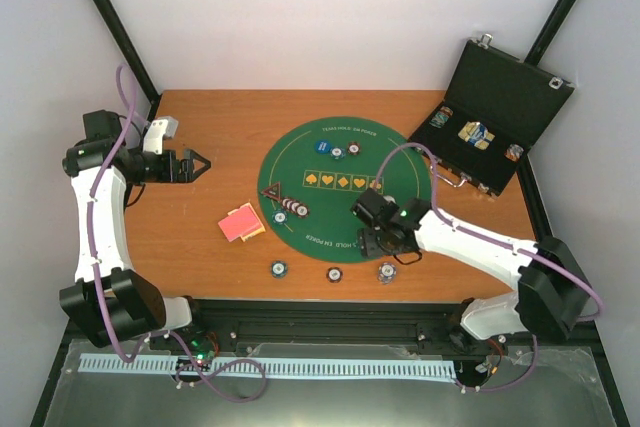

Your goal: Distribute texas hold em gaming equipment

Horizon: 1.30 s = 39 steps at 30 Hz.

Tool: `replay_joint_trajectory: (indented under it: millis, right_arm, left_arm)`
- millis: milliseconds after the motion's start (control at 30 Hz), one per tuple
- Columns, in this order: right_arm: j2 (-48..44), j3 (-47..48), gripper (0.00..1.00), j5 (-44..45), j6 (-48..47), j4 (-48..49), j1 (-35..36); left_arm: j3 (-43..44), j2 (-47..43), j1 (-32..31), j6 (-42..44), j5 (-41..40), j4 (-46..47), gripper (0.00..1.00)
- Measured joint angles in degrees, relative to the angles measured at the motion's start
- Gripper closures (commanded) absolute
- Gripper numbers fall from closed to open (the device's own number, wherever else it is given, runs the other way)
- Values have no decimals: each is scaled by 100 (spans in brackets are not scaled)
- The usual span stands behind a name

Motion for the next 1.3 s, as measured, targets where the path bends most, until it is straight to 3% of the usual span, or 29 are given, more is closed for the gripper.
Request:
replay_joint_trajectory:
  millis: [200,500,700,900,1300]
  right_arm:
    - [-533,-675,17,-70,774,-280,367]
    - [-553,-927,19,-229,1174,-203,612]
    - [-503,-1064,27,-280,1209,-50,638]
    - [-420,-1106,41,-297,1217,48,638]
    - [-297,-1106,45,-293,1185,103,638]
  left_arm:
    - [0,0,0,-9,59,0,0]
    - [0,0,0,-9,63,0,0]
    - [0,0,0,-9,61,0,0]
    - [0,0,0,-9,59,-2,0]
    - [26,0,0,-9,59,-7,0]
